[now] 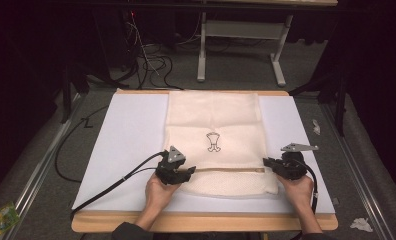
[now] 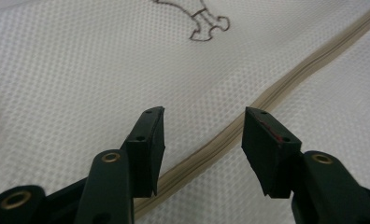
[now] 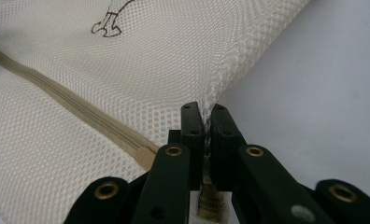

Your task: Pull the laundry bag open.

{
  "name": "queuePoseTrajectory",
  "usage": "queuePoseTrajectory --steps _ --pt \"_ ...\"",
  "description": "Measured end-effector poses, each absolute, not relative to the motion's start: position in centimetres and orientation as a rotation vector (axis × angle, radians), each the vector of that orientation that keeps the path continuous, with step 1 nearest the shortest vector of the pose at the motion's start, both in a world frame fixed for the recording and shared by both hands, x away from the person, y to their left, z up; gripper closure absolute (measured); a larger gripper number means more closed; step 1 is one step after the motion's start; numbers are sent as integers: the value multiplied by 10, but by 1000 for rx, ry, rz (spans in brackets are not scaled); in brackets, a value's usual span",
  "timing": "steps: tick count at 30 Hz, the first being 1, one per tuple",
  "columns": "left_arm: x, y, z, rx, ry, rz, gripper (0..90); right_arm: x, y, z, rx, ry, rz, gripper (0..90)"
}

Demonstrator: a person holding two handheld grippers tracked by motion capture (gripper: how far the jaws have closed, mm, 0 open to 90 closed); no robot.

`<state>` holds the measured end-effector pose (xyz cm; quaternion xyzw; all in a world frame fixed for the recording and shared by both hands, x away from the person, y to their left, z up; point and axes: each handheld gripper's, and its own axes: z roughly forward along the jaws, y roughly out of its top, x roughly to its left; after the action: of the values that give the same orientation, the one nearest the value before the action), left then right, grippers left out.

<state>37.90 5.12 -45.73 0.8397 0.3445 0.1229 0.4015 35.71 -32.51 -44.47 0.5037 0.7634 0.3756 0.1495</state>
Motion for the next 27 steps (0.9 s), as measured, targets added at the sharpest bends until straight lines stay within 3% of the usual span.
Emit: queuePoseTrajectory --steps 2,10,27 --pt "377 40 -453 2138 841 301 542 356 -325 -444 1443 2200 1076 872" --pt "376 -3 -447 2141 747 236 548 355 -326 -443 1446 2207 1079 872" --pt "379 -34 -452 2094 728 103 570 356 -322 -435 1430 2201 1118 873"
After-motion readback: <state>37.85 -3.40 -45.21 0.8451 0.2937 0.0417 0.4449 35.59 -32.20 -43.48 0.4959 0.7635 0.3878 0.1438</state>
